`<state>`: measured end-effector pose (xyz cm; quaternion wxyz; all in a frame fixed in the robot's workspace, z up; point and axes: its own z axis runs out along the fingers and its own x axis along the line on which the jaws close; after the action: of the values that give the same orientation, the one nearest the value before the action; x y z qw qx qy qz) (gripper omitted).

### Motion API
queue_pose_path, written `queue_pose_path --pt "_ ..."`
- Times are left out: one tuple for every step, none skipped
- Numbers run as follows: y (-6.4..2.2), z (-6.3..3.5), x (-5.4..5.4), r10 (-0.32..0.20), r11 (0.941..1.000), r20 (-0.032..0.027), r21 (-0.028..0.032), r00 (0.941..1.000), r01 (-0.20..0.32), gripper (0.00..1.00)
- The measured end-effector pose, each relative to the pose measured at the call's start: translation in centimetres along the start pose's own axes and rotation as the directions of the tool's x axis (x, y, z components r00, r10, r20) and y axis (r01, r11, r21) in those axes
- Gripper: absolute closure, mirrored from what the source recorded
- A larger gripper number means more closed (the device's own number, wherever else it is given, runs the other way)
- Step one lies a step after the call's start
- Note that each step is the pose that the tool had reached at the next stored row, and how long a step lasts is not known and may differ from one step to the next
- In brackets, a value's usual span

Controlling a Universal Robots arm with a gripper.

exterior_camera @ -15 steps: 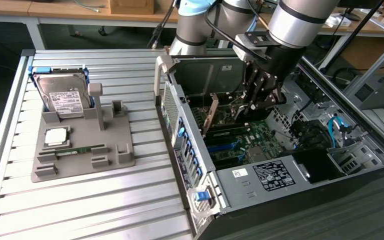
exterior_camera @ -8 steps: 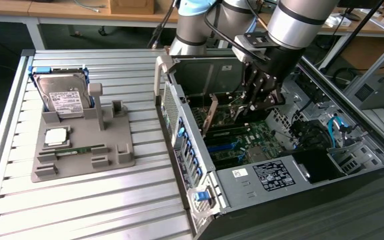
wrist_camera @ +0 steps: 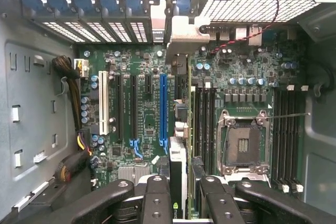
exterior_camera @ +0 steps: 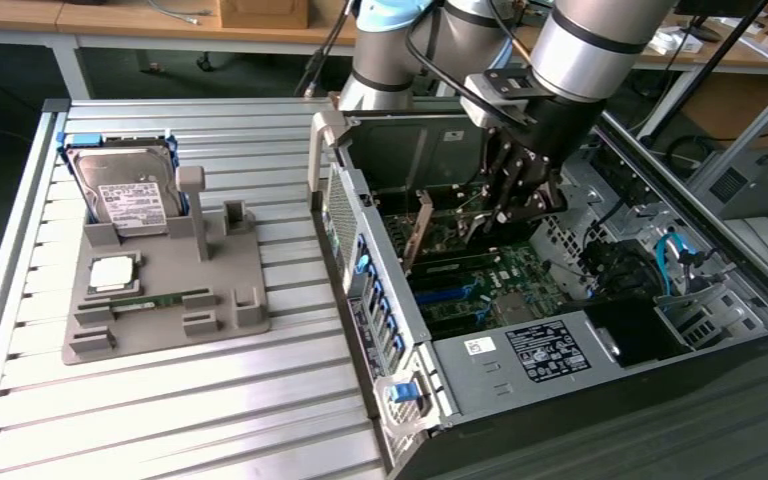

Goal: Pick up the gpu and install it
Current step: 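Insert the gpu into the slot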

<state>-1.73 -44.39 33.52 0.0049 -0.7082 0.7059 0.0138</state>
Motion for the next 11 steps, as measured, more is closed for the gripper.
queue_pose_path --pt "0.03 0.02 0.0 0.0 1.0 0.0 0.0 1.0 0.0 0.73" --pt "0.06 0.05 0.0 0.0 1.0 0.0 0.0 1.0 0.0 0.73" --pt "0.08 0.07 0.0 0.0 1.0 0.0 0.0 1.0 0.0 0.73" --pt "0.12 0.1 0.0 0.0 1.0 0.0001 0.0 1.0 0.0 0.73" --pt "0.14 0.13 0.0 0.0 1.0 0.0 0.0 1.0 0.0 0.73" --pt "0.17 0.15 0.0 0.0 1.0 0.0 0.0 1.0 0.0 0.73" --pt "0.2 0.19 0.01 -0.001 1.0 0.0001 0.0 1.0 0.001 0.73" --pt "0.24 0.21 0.01 -0.001 1.0 0.0 0.0 1.0 0.001 0.73" --pt "0.3 0.24 0.01 -0.001 1.0 0.0 0.0 1.0 0.001 0.73" --pt "0.35 0.26 0.01 -0.001 1.0 0.0 0.0 1.0 0.001 0.73" --pt "0.41 0.29 0.01 -0.001 1.0 0.0 0.0 1.0 0.001 0.73"
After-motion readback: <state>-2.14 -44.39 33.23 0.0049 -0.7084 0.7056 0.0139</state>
